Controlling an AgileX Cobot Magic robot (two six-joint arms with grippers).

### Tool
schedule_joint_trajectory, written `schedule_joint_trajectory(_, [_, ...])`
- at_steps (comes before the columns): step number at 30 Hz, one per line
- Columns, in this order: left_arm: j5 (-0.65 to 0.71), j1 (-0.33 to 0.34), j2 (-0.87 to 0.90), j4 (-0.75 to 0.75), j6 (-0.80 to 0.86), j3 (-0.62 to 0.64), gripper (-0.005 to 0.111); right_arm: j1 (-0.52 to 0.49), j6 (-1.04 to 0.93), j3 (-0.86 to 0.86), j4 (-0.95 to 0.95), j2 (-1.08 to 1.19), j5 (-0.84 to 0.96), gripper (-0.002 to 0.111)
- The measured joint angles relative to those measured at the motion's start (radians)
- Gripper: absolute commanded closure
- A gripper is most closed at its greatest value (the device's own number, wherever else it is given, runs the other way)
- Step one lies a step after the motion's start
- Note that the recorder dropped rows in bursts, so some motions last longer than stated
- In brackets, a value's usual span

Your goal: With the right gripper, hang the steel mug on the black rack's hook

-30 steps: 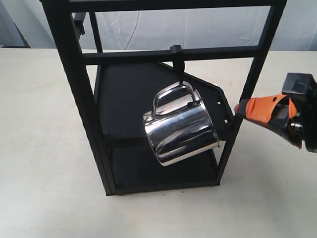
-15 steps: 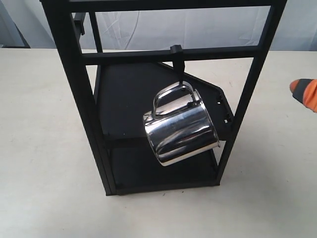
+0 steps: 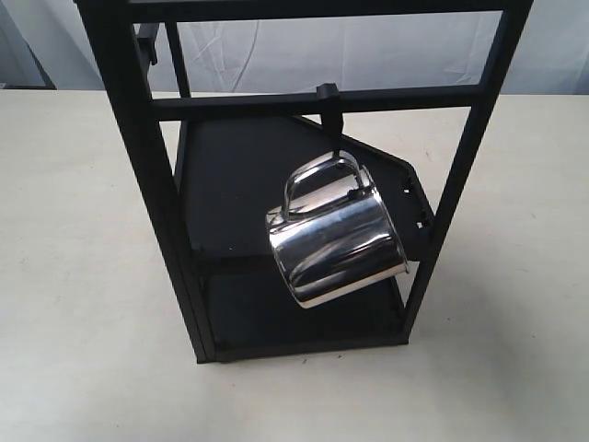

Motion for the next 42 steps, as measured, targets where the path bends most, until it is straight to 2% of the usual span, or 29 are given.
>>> schedule_joint_trajectory(6, [0.000,0.000,0.000,0.000,0.000,0.000,0.105,-0.090,-0.006,0.212,0.008,-0.250,-0.090,0.109])
schedule_joint_trajectory(10, [0.000,0.000,0.000,0.000,0.000,0.000,0.105,-0.099,-0.006,0.280,0.027,-0.275,-0.086,0.109])
schedule_joint_trajectory(42, [0.000,0.000,0.000,0.000,0.000,0.000,0.105,-0.100,-0.008,0.288,0.050,-0.275,-0.073,0.109])
